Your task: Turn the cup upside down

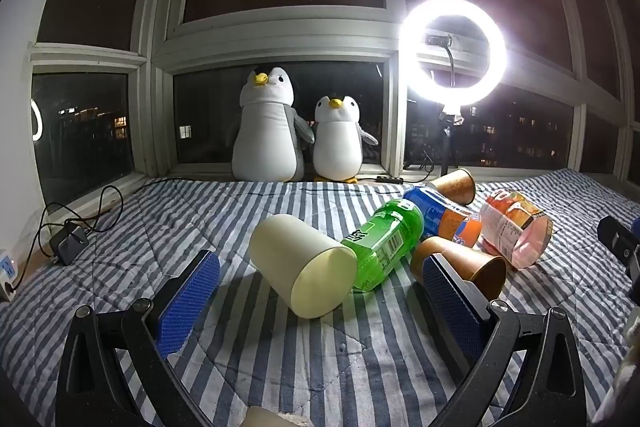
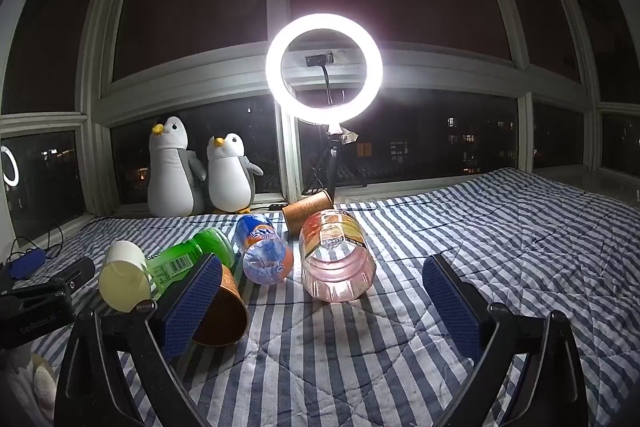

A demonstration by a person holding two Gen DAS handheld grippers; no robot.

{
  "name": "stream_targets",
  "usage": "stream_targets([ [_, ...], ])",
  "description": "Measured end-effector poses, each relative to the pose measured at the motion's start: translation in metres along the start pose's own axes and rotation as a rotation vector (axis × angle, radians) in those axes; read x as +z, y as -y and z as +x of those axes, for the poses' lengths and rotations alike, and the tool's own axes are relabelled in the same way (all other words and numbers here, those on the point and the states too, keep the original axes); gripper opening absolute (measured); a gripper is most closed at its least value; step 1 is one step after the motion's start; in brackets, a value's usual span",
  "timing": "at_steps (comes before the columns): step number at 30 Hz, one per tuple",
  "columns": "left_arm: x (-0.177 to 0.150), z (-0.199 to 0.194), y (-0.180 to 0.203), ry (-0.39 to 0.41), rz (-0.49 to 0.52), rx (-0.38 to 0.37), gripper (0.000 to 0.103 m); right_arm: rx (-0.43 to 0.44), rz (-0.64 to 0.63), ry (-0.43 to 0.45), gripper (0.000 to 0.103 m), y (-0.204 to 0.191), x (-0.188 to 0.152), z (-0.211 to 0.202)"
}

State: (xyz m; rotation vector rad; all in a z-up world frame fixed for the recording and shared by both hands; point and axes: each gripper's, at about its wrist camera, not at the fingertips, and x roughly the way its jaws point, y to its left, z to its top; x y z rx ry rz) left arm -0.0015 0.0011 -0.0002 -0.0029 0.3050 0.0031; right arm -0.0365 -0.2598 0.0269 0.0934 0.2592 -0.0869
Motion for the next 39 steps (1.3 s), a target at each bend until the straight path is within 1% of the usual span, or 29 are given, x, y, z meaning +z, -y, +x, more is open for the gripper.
stream_targets([
  [11,-0.002,0.002,0.0,-0.003,0.0,0.0,0.103,0.0,0.001,-0.001,0.099,0.0,0.001,0.0],
  [23,-0.006,-0.008,-0.004,-0.001,0.0,0.001,0.103,0.0,0.001,-0.005,0.099,0.001,0.0,0.0],
  [24,-0.001,0.002,0.0,-0.006,0.001,0.0,0.103,0.0,0.001,-0.005,0.099,0.001,0.0,0.0],
  [39,-0.007,0.005,0.0,-0.01,0.003,0.001,0.103,0.0,0.002,-0.008,0.099,0.002,0.0,0.0],
])
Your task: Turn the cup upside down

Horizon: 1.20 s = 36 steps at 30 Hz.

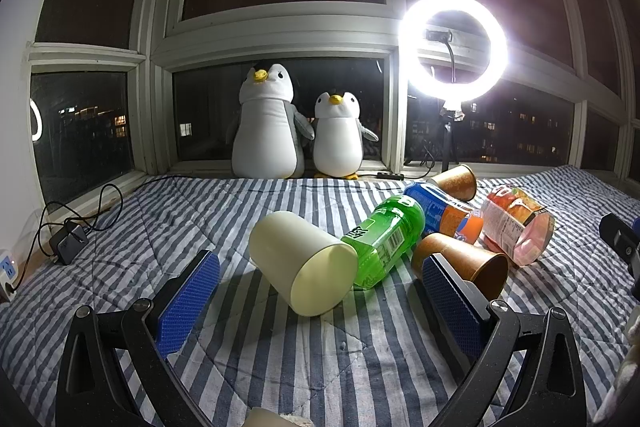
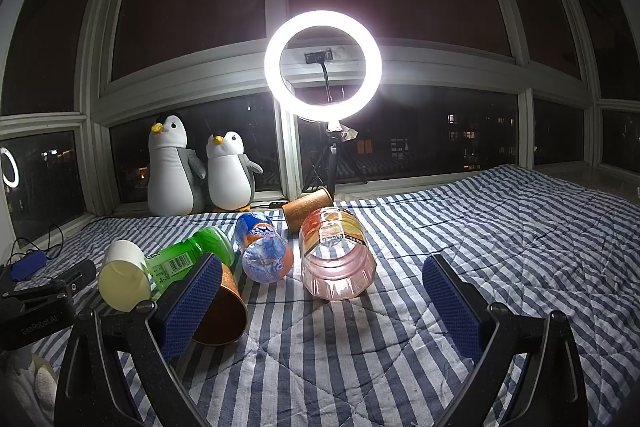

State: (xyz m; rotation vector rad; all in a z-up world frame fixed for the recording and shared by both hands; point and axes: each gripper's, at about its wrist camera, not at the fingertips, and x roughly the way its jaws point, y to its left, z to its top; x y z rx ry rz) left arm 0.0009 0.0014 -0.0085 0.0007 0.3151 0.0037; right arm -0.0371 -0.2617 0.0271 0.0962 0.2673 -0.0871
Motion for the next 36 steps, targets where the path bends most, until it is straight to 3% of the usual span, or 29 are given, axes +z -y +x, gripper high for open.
stream_targets([
  [36,0.0002,0.0011,0.0004,-0.006,0.001,-0.001,0.103,0.001,0.007,-0.002,0.099,0.0034,0.0009,0.0004],
])
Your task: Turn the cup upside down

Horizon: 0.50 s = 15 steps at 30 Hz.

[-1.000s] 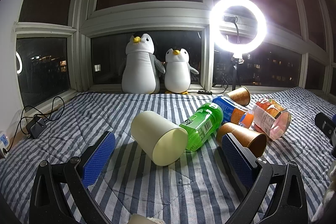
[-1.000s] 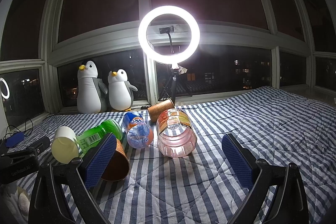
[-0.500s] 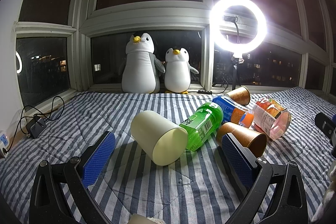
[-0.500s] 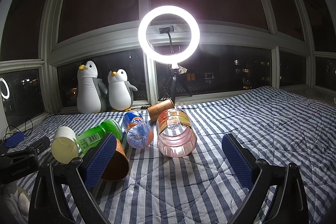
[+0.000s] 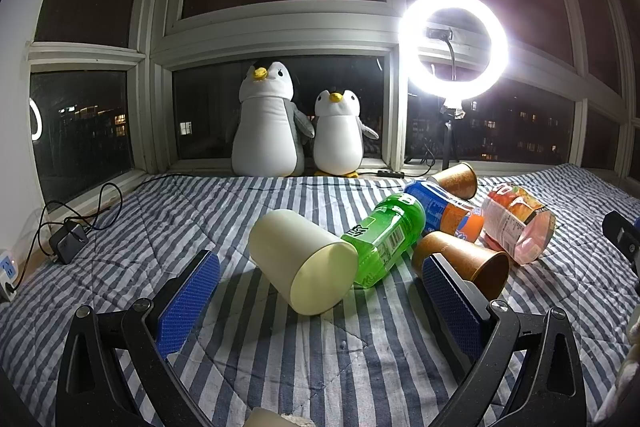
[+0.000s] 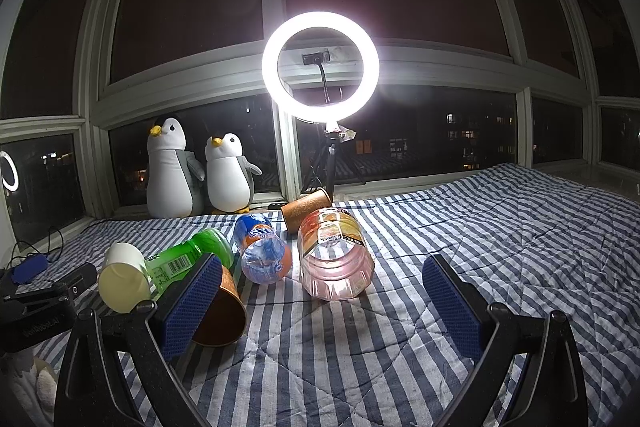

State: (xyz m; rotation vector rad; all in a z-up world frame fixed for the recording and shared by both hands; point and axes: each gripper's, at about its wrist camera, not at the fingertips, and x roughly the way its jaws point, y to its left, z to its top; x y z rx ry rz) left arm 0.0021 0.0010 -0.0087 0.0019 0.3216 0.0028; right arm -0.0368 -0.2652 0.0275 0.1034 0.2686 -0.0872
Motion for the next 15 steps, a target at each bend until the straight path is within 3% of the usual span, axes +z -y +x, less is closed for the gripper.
stream_targets([
  [15,-0.0027,0.0022,0.0,-0.01,0.007,0.001,0.103,0.002,0.01,-0.001,0.099,-0.0003,0.0011,-0.0004],
])
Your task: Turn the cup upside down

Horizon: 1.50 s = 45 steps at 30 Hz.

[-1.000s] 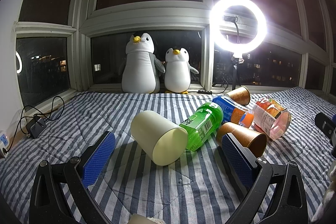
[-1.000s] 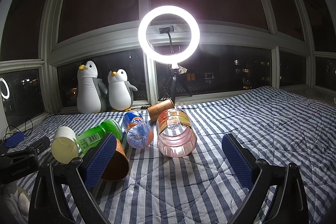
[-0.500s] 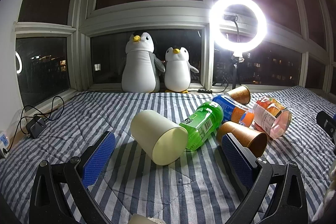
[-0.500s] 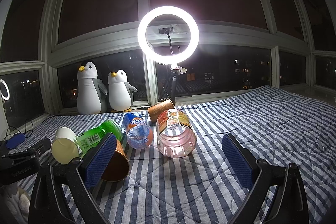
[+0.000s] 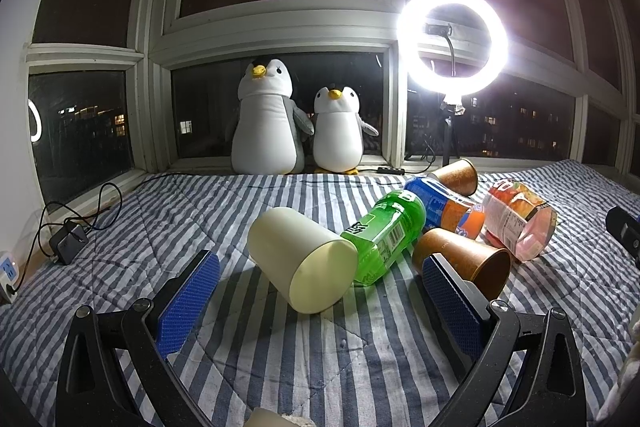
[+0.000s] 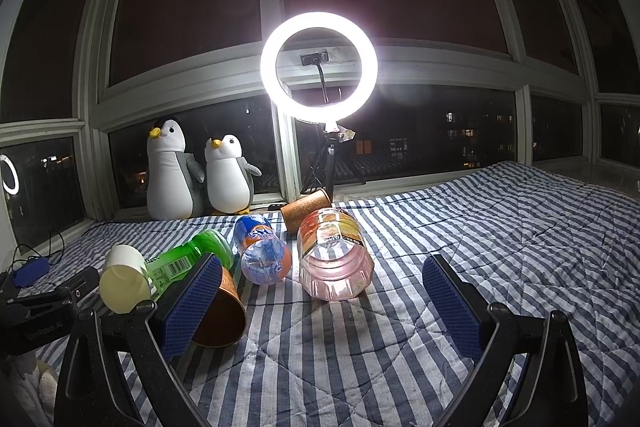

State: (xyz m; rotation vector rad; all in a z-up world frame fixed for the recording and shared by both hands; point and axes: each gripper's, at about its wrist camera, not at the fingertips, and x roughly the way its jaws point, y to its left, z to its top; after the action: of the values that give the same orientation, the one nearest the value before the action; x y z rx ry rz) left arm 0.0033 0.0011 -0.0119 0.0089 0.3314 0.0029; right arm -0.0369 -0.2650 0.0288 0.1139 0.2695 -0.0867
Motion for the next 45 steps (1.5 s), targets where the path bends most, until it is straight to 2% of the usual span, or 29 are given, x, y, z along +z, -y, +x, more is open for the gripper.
stream_targets([
  [15,0.004,0.006,0.003,-0.03,0.014,-0.007,0.103,0.002,0.022,-0.001,0.099,0.002,-0.001,0.0],
  [25,0.008,0.014,0.005,-0.078,0.029,-0.026,0.103,0.001,0.028,0.002,0.1,0.004,-0.001,0.0],
  [34,0.014,0.031,0.017,-0.194,0.057,-0.056,0.103,0.004,0.049,-0.001,0.101,0.008,-0.001,0.001],
  [39,0.028,0.04,0.026,-0.249,0.074,-0.076,0.103,-0.003,0.048,-0.007,0.101,0.007,0.0,0.001],
  [45,0.042,0.056,0.029,-0.339,0.041,-0.114,0.103,-0.016,0.035,-0.006,0.101,0.006,0.0,0.0],
])
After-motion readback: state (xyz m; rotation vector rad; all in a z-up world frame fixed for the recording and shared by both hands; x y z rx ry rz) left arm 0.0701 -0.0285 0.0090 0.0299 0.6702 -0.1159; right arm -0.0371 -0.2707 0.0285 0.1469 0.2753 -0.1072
